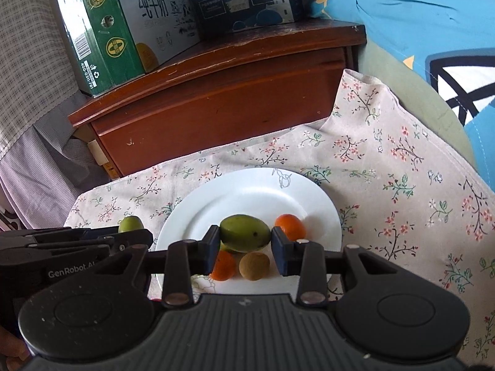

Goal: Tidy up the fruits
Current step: 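Carry both green fruits in the left and right tools over the plate, then open the left tool onto the plate while the right tool releases its green fruit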

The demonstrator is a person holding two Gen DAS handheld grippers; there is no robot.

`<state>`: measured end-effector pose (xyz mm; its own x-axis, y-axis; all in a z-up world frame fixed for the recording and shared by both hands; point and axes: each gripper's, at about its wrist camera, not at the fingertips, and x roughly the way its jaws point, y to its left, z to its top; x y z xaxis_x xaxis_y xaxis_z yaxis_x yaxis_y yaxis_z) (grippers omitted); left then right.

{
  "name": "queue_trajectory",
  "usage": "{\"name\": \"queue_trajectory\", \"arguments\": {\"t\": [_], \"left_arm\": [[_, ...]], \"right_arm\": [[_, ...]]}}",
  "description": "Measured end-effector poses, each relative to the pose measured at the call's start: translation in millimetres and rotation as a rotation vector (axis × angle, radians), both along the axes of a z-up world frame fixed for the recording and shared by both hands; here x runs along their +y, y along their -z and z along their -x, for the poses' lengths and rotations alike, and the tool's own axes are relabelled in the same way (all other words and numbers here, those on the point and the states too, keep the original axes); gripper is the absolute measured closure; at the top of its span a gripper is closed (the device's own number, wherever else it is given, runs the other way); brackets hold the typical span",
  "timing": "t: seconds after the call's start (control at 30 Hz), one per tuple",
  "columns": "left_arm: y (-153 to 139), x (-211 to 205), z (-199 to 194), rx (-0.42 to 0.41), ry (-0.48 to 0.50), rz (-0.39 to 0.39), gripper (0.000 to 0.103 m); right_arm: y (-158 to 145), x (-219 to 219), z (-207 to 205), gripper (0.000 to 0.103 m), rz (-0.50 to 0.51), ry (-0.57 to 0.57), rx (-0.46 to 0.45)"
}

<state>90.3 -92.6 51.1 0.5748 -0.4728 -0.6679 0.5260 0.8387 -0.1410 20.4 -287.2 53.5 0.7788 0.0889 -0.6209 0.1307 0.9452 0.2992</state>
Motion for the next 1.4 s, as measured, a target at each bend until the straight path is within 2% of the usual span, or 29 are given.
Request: {"name": "queue_trajectory", "arguments": {"t": [0.7,0.9,1.0,1.07,1.13,1.23,1.33,1.4], "left_arm": [[20,-28,-23,0.045,0.03,-0.003,0.077],[15,-27,-23,0.033,0.018,0.012,0.074],[9,-25,-21,0.019,0.01,0.019,0.064],[5,-24,-20,0.008,0.001,0.014,0.049],[2,-23,-18,0.002,-0.008,0.007,0.042],[-2,-20,-15,-0.002,-0.013,-0.003,0.041],[-6,-16,-12,0.004,-0.035,-0.028,0.03],[-8,-12,-9,0.004,-0.044,-0.039,0.029]], "right_arm": [[19,-9,-29,0.066,0.009,0.013,0.034],[18,-10,-29,0.065,0.002,0.018,0.033],[17,-10,-29,0.065,0.004,0.021,0.03],[16,-11,-28,0.065,0.0,0.024,0.026],[14,-12,-28,0.065,-0.003,0.026,0.023],[11,-12,-27,0.065,0.0,0.02,0.018],[7,-13,-24,0.065,-0.004,0.02,0.01],[4,-15,-20,0.065,-0.008,0.02,0.007]]}}
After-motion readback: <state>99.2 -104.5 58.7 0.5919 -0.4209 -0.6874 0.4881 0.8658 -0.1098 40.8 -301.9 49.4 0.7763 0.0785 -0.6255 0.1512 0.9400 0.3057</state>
